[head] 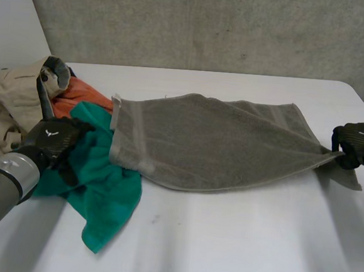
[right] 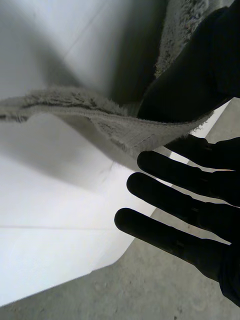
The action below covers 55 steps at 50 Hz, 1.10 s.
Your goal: Fold the laundry.
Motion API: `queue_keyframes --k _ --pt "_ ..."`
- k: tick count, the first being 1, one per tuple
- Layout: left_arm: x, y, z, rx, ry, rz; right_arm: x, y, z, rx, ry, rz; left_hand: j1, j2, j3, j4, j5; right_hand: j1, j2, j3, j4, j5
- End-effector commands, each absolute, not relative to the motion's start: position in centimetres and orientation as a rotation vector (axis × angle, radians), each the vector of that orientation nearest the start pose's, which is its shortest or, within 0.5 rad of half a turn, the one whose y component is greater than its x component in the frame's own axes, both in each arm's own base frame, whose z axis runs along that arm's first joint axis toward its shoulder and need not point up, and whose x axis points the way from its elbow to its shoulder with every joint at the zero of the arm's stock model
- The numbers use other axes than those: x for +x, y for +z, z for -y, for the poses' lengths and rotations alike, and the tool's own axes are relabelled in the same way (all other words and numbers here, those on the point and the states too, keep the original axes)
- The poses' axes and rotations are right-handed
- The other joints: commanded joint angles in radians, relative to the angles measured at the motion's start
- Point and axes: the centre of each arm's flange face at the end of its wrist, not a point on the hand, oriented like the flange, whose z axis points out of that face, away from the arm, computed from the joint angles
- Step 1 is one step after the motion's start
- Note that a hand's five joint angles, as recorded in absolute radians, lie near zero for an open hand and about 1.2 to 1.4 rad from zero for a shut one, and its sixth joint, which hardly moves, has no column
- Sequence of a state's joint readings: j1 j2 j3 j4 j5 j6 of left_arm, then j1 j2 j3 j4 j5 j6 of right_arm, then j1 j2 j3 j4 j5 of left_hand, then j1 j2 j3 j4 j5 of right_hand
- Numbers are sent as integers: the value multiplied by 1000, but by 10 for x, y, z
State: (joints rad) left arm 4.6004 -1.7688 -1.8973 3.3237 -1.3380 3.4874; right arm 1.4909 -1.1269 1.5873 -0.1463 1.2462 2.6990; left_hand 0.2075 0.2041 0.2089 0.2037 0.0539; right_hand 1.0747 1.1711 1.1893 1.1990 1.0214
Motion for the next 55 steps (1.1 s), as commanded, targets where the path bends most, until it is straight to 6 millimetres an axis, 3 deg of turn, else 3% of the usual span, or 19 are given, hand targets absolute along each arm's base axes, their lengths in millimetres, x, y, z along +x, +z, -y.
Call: queue_keyframes --k 1,6,9,11,18,21,24,30,32,33,35,37,40,46,49,55 --pt "-176 149 288 835 -1702 -2563 144 163 356 -803 -1852 -2424 88 91 87 92 67 322 225 207 197 200" --pt "-182 137 294 888 -1646 -2618 145 163 355 -810 -1851 -2419 182 185 180 186 161 322 225 207 197 200" --pt "-183 134 308 882 -1674 -2587 144 162 355 -809 -1849 -2421 653 656 651 657 632 322 225 207 197 200" --pt "-177 140 325 824 -1735 -2509 144 161 354 -810 -1846 -2423 1186 1189 1184 1190 1165 322 225 207 197 200" --pt "-126 166 379 366 -1790 -2147 145 162 352 -827 -1847 -2411 1189 1192 1187 1193 1168 322 225 207 197 200" --pt "-105 168 393 273 -1712 -2024 147 163 351 -833 -1845 -2406 1189 1192 1187 1193 1168 322 225 207 197 200" --pt "-100 165 395 318 -1639 -2002 148 163 350 -839 -1840 -2400 1189 1192 1187 1193 1168 322 225 207 197 200" --pt "-120 166 380 483 -1691 -2070 150 164 349 -847 -1841 -2389 1157 1160 1156 1161 1136 322 225 207 197 200" --pt "-130 168 373 532 -1739 -2096 150 165 348 -847 -1844 -2388 783 786 782 787 762 322 225 207 197 200" --pt "-137 172 365 569 -1777 -2116 150 166 349 -847 -1848 -2385 400 404 399 404 379 322 225 207 197 200" --pt "-144 178 358 603 -1819 -2121 149 167 349 -845 -1852 -2385 104 108 103 108 83 322 225 207 197 200" --pt "-149 189 347 624 -1858 -2122 149 168 349 -844 -1855 -2383 -33 -30 -34 -29 -54 322 225 207 197 200" --pt "-151 200 335 625 -1875 -2125 149 169 349 -848 -1854 -2378 -33 -30 -34 -29 -54 322 225 207 197 200" --pt "-174 215 286 758 -1931 -2219 149 168 347 -851 -1848 -2375 -33 -30 -34 -29 -54 322 225 207 197 200" --pt "-191 212 261 886 -1968 -2313 150 168 347 -852 -1847 -2374 -33 -30 -34 -29 -54 322 225 207 197 200" --pt "-218 191 232 1074 -1933 -2502 152 168 346 -859 -1843 -2370 47 50 45 51 26 322 225 207 197 200"
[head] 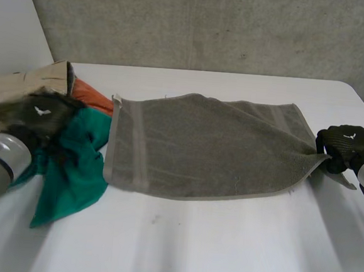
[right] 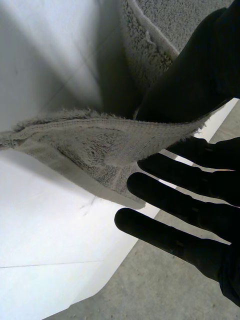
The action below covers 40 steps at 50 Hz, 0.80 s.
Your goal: Fold the laundry.
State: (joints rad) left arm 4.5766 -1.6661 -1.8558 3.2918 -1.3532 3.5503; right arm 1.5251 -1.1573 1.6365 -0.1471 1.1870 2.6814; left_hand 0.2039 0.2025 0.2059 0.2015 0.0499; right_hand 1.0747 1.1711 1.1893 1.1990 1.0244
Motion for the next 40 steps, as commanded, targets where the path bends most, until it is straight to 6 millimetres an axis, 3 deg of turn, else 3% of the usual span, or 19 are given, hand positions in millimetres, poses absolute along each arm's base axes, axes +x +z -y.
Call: queue_keyframes --k 1,8,19,23,26,28,35,39,40 --pt "-223 182 231 1095 -1903 -2539 152 168 346 -860 -1843 -2369 120 122 118 123 100 322 225 207 197 197" --pt "-231 151 257 1069 -1800 -2596 153 166 344 -864 -1832 -2371 271 272 269 273 250 322 225 207 197 197" --pt "-242 128 287 1068 -1799 -2596 152 163 343 -880 -1815 -2368 338 340 336 341 318 322 225 207 197 197" --pt "-246 122 290 1081 -1787 -2614 152 160 343 -897 -1808 -2371 470 472 468 472 450 322 225 207 197 197" --pt "-250 122 287 1089 -1786 -2632 151 160 343 -910 -1805 -2382 792 794 790 794 772 322 225 207 197 197" --pt "-253 129 282 1088 -1800 -2642 150 161 344 -931 -1796 -2392 1190 1192 1188 1193 1170 322 225 207 197 197" --pt "-243 171 267 983 -1788 -2655 130 185 340 -1081 -1716 -2505 1192 1194 1190 1195 1172 322 225 207 197 197" --pt "-225 209 251 899 -1744 -2652 107 223 326 -1230 -1627 -2597 1192 1194 1190 1195 1172 322 225 207 197 197" --pt "-221 227 243 887 -1759 -2638 100 238 319 -1285 -1598 -2616 1192 1194 1190 1195 1172 322 225 207 197 197"
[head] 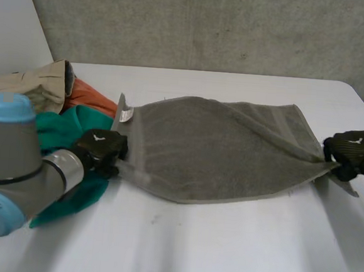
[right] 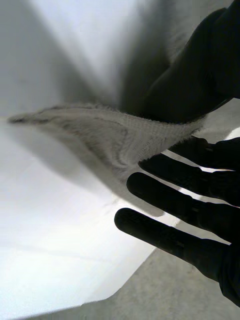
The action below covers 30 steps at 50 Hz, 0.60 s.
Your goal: Fold the laundry.
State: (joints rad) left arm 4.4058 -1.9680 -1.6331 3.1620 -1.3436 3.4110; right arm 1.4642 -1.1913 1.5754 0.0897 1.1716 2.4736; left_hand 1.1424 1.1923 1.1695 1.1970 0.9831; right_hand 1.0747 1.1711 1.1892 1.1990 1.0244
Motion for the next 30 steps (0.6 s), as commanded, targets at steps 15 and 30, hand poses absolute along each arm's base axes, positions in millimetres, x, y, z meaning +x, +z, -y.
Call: queue_keyframes --k 15,30 --pt "-216 246 244 780 -1701 -2642 95 273 303 -1396 -1555 -2545 254 204 227 199 239 322 225 207 197 197" --pt "-242 263 369 639 -2060 -2411 141 267 400 -1283 -2107 -2429 254 204 227 199 239 322 225 207 197 197"
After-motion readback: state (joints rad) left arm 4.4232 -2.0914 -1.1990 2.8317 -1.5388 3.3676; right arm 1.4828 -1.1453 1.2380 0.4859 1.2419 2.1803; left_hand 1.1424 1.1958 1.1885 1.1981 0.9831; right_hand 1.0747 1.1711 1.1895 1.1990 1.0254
